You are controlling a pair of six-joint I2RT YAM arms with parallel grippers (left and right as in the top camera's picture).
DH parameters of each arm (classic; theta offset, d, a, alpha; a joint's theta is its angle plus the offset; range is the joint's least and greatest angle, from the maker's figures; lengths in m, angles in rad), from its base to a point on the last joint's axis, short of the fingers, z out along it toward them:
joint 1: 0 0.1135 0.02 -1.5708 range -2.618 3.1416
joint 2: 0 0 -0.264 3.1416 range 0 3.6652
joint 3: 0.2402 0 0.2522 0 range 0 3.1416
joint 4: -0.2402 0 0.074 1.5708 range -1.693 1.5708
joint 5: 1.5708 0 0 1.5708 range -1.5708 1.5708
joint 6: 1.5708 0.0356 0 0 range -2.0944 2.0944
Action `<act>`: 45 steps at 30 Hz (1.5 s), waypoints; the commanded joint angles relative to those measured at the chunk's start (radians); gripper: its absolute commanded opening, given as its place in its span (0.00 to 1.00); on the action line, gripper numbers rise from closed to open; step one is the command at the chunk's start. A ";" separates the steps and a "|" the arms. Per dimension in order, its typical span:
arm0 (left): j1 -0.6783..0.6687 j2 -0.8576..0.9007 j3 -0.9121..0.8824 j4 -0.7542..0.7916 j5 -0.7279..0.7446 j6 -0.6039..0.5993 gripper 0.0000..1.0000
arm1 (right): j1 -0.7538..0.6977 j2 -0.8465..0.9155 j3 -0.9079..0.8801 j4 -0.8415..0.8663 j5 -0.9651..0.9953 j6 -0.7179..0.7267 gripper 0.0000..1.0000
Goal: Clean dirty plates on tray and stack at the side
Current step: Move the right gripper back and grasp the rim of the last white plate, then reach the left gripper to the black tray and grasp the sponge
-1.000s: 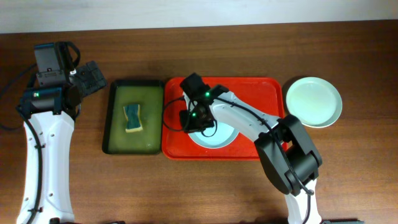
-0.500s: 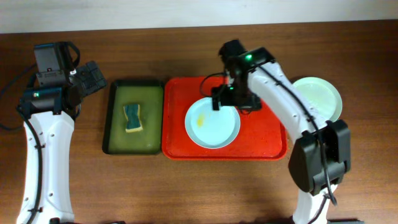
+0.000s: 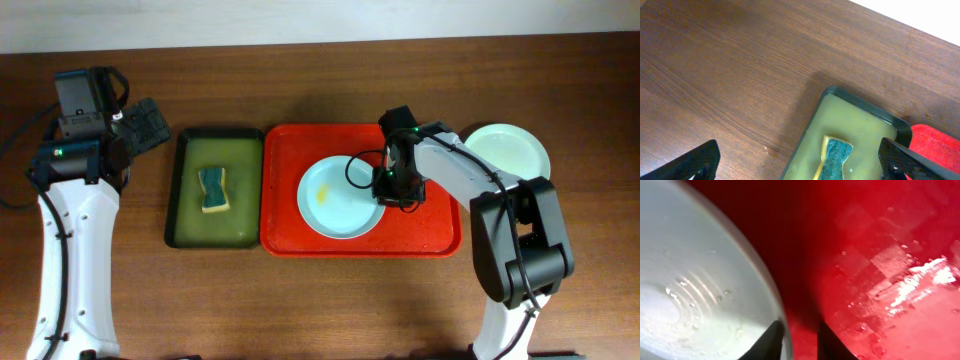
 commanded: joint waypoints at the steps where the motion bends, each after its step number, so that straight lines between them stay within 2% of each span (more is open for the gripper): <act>1: 0.001 -0.004 -0.003 -0.001 -0.007 -0.010 0.99 | 0.005 -0.004 -0.013 0.016 -0.017 0.040 0.11; 4: 0.001 -0.004 -0.003 -0.001 -0.007 -0.010 0.99 | 0.005 -0.004 -0.013 0.040 -0.017 0.088 0.04; 8: 0.001 -0.004 -0.003 -0.001 -0.007 -0.010 0.99 | 0.005 -0.004 -0.013 0.046 -0.035 0.140 0.04; 9: 0.001 -0.004 -0.003 -0.001 -0.007 -0.010 0.99 | 0.005 -0.004 -0.013 0.048 -0.063 0.140 0.06; 10: 0.001 -0.004 -0.003 -0.001 -0.007 -0.010 0.99 | 0.005 -0.004 -0.013 0.048 -0.061 0.139 0.16; 11: 0.001 -0.004 -0.003 -0.001 -0.007 -0.010 0.99 | 0.004 -0.004 -0.013 0.049 -0.061 0.139 0.22; 13: 0.001 -0.004 -0.003 -0.001 -0.007 -0.010 0.99 | 0.003 -0.004 -0.013 0.061 -0.057 0.138 0.23; 15: 0.001 -0.004 -0.003 -0.001 -0.007 -0.010 0.99 | 0.003 -0.004 -0.002 0.062 -0.058 0.138 0.17; 22: 0.001 -0.004 -0.003 -0.001 -0.007 -0.010 0.99 | -0.004 -0.004 0.071 -0.008 -0.028 0.082 0.16; 26: 0.001 -0.004 -0.003 -0.001 -0.007 -0.010 0.99 | -0.003 -0.004 0.069 -0.016 -0.023 0.082 0.04; 28: 0.001 -0.004 -0.003 -0.001 -0.007 -0.010 0.99 | -0.003 -0.004 0.064 -0.016 -0.023 0.082 0.05; 29: 0.001 -0.004 -0.003 -0.001 -0.007 -0.010 0.99 | -0.003 -0.004 0.058 -0.015 -0.010 0.082 0.10; 37: 0.001 -0.004 -0.003 -0.001 -0.007 -0.010 0.99 | 0.020 0.020 0.043 0.004 0.007 0.082 0.12; 41: 0.001 -0.004 -0.003 -0.001 -0.007 -0.010 0.99 | 0.030 0.025 0.043 0.005 0.029 0.082 0.10; 42: 0.001 -0.004 -0.003 -0.001 -0.007 -0.010 0.99 | 0.030 0.025 0.043 0.003 0.029 0.082 0.04; 45: 0.001 -0.004 -0.003 -0.001 -0.007 -0.010 0.99 | 0.030 0.025 0.043 0.003 0.024 0.083 0.04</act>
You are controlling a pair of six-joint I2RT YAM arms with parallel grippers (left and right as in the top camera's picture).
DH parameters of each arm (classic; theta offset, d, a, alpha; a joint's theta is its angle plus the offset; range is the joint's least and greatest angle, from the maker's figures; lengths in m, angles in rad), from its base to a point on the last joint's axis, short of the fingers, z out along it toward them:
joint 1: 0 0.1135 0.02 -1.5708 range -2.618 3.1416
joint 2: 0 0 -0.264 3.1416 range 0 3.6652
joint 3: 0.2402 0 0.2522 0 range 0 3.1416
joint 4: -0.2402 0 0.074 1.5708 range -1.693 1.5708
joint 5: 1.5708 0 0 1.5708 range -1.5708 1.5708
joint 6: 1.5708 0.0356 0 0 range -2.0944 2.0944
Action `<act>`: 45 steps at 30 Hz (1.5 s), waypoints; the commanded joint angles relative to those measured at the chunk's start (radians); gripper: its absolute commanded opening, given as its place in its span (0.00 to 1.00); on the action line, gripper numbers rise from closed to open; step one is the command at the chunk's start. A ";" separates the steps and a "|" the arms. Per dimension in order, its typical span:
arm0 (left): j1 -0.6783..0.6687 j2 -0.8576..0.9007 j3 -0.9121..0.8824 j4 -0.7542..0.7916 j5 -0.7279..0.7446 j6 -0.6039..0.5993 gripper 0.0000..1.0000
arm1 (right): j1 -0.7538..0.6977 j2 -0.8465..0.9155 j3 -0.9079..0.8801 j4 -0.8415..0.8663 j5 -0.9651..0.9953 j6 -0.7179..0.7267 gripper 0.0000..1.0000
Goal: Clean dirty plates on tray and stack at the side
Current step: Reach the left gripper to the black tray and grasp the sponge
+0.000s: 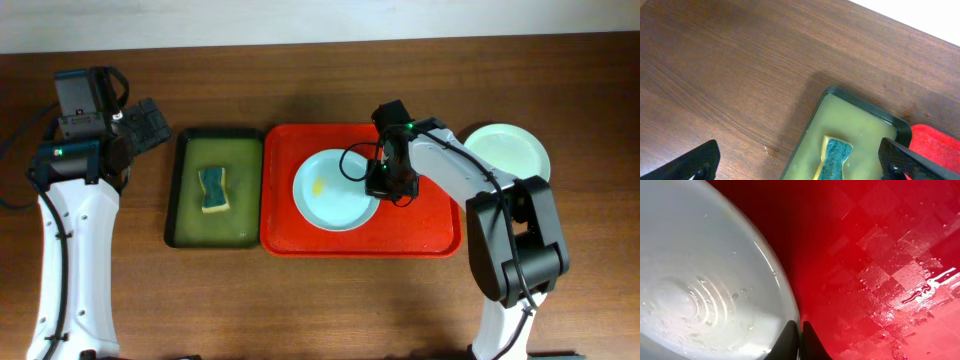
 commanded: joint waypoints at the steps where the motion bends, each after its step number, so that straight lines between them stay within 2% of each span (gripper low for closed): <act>1: 0.001 -0.004 -0.003 -0.001 -0.007 -0.010 0.99 | 0.006 0.010 -0.008 0.000 0.004 0.005 0.04; 13: 0.001 -0.004 -0.003 -0.001 -0.007 -0.010 0.99 | 0.006 0.010 -0.008 0.007 -0.071 0.008 0.04; 15: 0.001 -0.004 -0.003 0.064 -0.007 -0.010 0.99 | 0.006 0.010 -0.008 0.006 -0.071 0.007 0.04; 17: 0.001 -0.004 -0.003 0.058 0.003 -0.011 0.99 | 0.006 0.010 -0.008 0.006 -0.071 0.007 0.04; 19: 0.000 -0.004 -0.003 -0.064 0.216 -0.010 0.99 | 0.006 0.010 -0.008 0.007 -0.070 0.008 0.04; 20: -0.005 0.005 -0.008 -0.149 0.325 -0.008 0.95 | 0.006 0.010 -0.008 0.012 -0.071 0.007 0.04; 21: -0.016 0.016 -0.016 -0.188 0.349 0.012 0.80 | 0.006 0.010 -0.008 0.018 -0.070 0.008 0.04; 22: -0.043 0.031 -0.037 -0.225 0.360 0.040 0.57 | 0.006 0.010 -0.008 0.022 -0.070 0.008 0.04; 23: -0.074 0.043 -0.068 -0.237 0.360 0.044 0.30 | 0.006 0.010 -0.008 0.022 -0.070 0.008 0.04; 24: -0.114 0.058 -0.120 -0.230 0.359 0.044 0.24 | 0.006 0.010 -0.008 0.022 -0.070 0.008 0.04; 25: -0.137 0.066 -0.153 -0.212 0.360 0.044 0.41 | 0.006 0.010 -0.008 0.022 -0.070 0.008 0.04; 26: -0.157 0.078 -0.179 -0.203 0.360 0.044 0.68 | 0.006 0.010 -0.008 0.022 -0.070 0.008 0.04; 27: -0.171 0.093 -0.184 -0.198 0.347 0.044 0.82 | 0.006 0.010 -0.008 0.022 -0.070 0.008 0.04; 28: -0.171 0.097 -0.185 -0.183 0.330 0.043 0.92 | 0.006 0.010 -0.008 0.022 -0.070 0.008 0.04; 29: -0.171 0.104 -0.187 -0.150 0.290 0.043 0.89 | 0.006 0.010 -0.008 0.022 -0.070 0.008 0.04; 30: -0.171 0.114 -0.187 -0.129 0.276 0.036 0.70 | 0.006 0.010 -0.008 0.022 -0.070 0.008 0.04; 31: -0.171 0.130 -0.187 -0.114 0.257 0.036 0.65 | 0.006 0.010 -0.008 0.022 -0.070 0.008 0.04; 36: -0.169 0.294 -0.187 -0.010 0.149 0.044 0.60 | 0.006 0.010 -0.008 0.022 -0.070 0.008 0.04; 40: -0.170 0.381 -0.187 0.047 0.148 0.043 0.52 | 0.006 0.010 -0.008 0.027 -0.070 0.008 0.04; 43: -0.169 0.427 -0.187 0.058 0.145 0.044 0.52 | 0.006 0.010 -0.008 0.026 -0.070 0.008 0.04; 45: -0.163 0.435 -0.187 0.081 0.146 0.043 0.46 | 0.006 0.010 -0.008 0.026 -0.070 0.008 0.04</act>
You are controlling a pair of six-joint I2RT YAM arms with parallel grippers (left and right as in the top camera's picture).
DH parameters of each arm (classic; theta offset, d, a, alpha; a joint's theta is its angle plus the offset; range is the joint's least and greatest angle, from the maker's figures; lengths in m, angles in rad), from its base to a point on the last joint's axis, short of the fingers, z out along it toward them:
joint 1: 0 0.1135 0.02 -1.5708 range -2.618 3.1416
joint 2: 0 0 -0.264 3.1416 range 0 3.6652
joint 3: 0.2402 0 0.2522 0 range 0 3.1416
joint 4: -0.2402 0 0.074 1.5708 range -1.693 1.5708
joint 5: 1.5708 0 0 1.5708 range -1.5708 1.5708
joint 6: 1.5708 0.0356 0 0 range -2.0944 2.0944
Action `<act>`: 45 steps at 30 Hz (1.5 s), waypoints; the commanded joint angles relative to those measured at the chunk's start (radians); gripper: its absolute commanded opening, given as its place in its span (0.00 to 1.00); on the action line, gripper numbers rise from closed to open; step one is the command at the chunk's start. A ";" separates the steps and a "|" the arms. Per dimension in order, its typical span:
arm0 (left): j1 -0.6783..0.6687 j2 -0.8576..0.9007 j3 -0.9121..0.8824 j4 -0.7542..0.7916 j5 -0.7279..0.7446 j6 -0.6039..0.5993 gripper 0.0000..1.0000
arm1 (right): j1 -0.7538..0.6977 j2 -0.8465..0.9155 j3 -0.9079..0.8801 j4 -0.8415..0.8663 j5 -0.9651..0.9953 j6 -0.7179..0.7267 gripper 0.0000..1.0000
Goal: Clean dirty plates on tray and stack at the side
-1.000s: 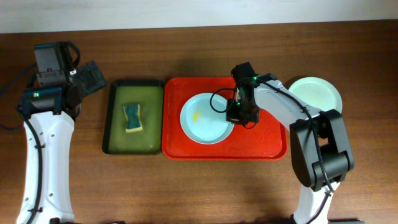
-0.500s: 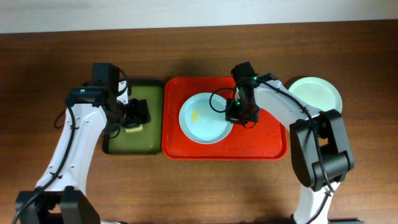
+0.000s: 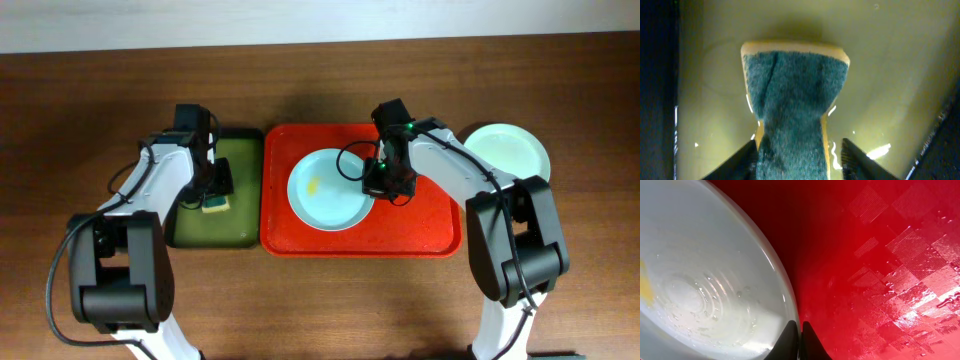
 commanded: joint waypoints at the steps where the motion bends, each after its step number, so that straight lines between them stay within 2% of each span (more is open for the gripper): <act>1: 0.008 0.012 0.000 0.022 -0.010 0.006 0.46 | 0.006 0.010 -0.008 0.002 -0.005 0.006 0.04; 6: 0.008 0.070 0.000 0.029 -0.007 0.006 0.45 | 0.006 0.010 -0.008 0.001 -0.005 0.006 0.04; 7: 0.008 0.080 0.000 0.029 -0.011 0.006 0.39 | 0.006 0.010 -0.008 0.002 -0.005 0.006 0.04; 8: 0.009 0.079 0.001 0.030 -0.010 0.006 0.24 | 0.006 0.010 -0.008 0.002 -0.005 0.006 0.04; 9: 0.009 0.077 0.004 0.029 -0.007 0.006 0.15 | 0.006 0.010 -0.008 0.002 -0.005 0.006 0.04; 10: 0.009 0.075 0.015 0.024 -0.007 0.006 0.00 | 0.006 0.010 -0.008 0.002 -0.005 0.006 0.04; 17: 0.008 -0.082 0.059 -0.053 -0.006 0.007 0.00 | 0.006 0.010 -0.008 0.002 -0.005 0.006 0.04; 19: 0.008 -0.084 0.058 -0.080 -0.007 0.007 0.00 | 0.006 0.010 -0.008 0.002 -0.005 0.006 0.04; 23: 0.008 -0.084 0.053 -0.080 0.093 0.134 0.00 | 0.006 0.010 -0.008 0.002 -0.005 0.006 0.04; 37: 0.007 -0.084 0.033 -0.042 0.105 0.134 0.00 | 0.006 0.010 -0.008 0.010 -0.005 0.006 0.04; 45: 0.006 -0.084 0.033 -0.039 0.105 0.134 0.00 | 0.006 0.010 -0.008 0.017 0.007 -0.051 0.04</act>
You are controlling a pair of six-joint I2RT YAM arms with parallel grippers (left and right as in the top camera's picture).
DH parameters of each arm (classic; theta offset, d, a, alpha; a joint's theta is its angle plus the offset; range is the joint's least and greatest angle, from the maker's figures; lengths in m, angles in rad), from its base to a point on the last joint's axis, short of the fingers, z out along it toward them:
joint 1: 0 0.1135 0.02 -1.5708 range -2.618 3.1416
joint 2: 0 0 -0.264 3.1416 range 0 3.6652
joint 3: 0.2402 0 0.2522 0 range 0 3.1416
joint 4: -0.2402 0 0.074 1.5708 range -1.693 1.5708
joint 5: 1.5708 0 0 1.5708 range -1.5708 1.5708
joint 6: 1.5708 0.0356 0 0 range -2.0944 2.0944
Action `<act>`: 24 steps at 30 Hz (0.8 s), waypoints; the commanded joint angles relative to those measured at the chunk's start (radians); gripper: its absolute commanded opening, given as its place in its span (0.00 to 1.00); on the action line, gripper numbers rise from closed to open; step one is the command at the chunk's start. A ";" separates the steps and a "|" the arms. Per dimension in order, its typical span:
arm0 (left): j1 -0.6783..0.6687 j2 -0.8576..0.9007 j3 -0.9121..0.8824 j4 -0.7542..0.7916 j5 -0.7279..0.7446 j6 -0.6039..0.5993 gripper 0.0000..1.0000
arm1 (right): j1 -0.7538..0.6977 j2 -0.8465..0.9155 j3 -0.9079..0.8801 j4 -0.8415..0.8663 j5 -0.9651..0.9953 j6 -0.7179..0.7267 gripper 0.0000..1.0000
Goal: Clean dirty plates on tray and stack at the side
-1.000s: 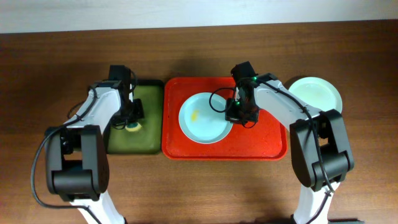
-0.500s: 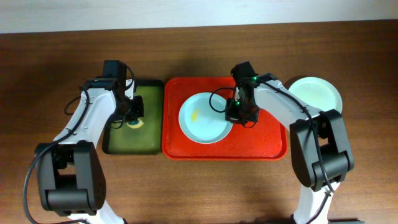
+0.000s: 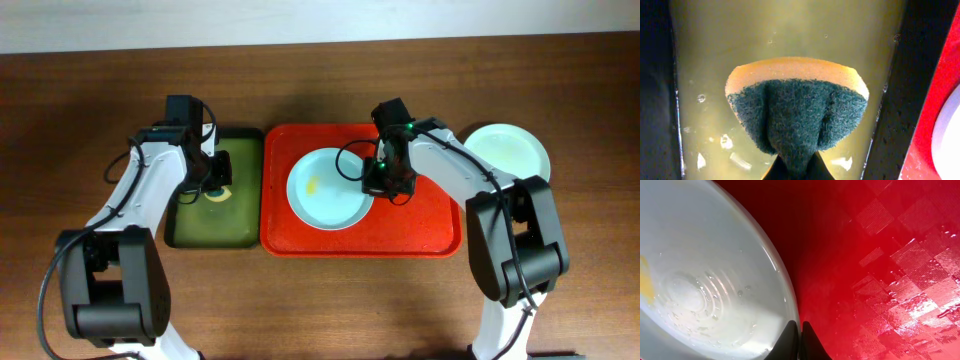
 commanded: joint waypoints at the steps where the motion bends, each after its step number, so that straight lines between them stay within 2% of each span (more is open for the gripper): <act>1: -0.003 -0.018 -0.002 0.003 0.014 0.020 0.00 | 0.006 0.010 -0.008 0.000 0.010 -0.014 0.04; 4: -0.007 -0.018 -0.002 0.004 0.007 0.020 0.00 | 0.006 0.010 -0.008 0.000 0.010 -0.022 0.05; 7: -0.007 -0.018 -0.002 0.003 0.007 0.020 0.00 | 0.006 0.010 -0.008 -0.001 0.010 -0.112 0.05; 12: -0.008 -0.018 -0.003 0.013 0.004 0.020 0.00 | 0.006 0.010 -0.008 0.000 0.009 -0.111 0.06; 16: -0.016 -0.018 -0.003 0.021 -0.072 0.020 0.00 | 0.006 0.010 -0.008 0.000 0.009 -0.111 0.06; 24: -0.030 -0.018 -0.018 0.012 -0.076 0.020 0.00 | 0.006 0.010 -0.008 0.000 0.009 -0.111 0.07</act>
